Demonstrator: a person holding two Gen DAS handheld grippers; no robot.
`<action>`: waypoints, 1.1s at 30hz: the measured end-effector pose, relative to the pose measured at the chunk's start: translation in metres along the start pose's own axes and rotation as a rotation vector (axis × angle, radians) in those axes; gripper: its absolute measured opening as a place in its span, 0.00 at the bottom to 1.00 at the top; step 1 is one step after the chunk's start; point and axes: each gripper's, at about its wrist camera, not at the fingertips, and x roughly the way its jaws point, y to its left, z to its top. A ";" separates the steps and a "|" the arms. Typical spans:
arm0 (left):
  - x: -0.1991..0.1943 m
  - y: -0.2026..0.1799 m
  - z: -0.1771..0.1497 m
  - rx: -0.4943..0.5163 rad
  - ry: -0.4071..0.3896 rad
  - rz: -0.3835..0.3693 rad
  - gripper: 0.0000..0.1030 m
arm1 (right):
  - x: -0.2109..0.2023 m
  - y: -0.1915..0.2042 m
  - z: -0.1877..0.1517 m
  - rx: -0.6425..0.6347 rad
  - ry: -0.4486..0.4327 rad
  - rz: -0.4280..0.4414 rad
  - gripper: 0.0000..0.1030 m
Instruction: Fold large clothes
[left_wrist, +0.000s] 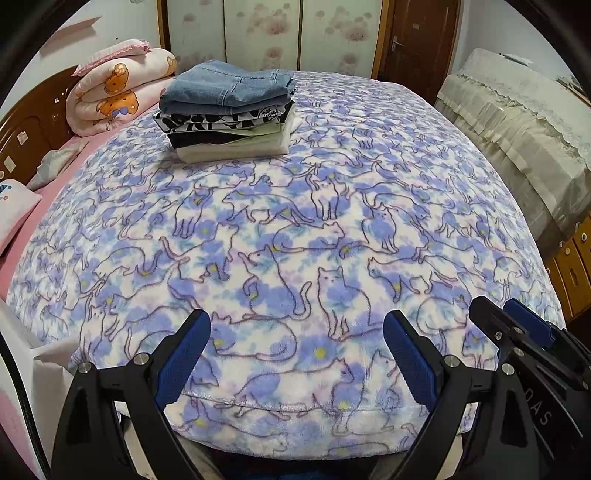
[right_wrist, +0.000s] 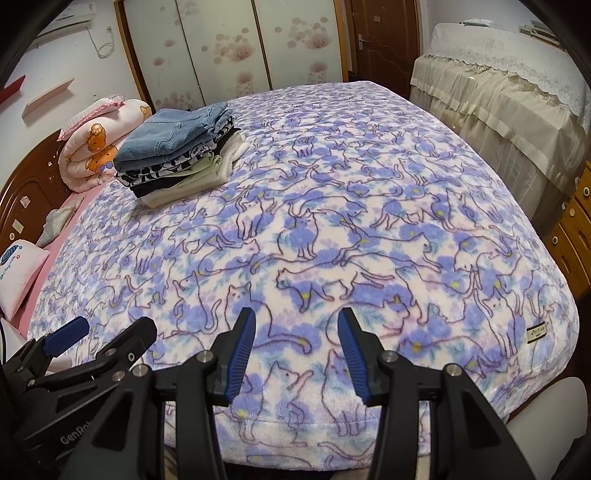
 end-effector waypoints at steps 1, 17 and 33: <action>0.001 0.000 0.000 0.000 0.001 0.001 0.91 | 0.000 0.000 0.000 0.000 0.001 0.000 0.45; 0.006 0.004 -0.004 -0.005 0.024 -0.006 0.91 | 0.003 -0.005 -0.009 0.001 0.013 -0.002 0.45; 0.007 0.004 -0.005 -0.004 0.027 -0.002 0.91 | 0.004 -0.007 -0.009 -0.001 0.015 -0.001 0.45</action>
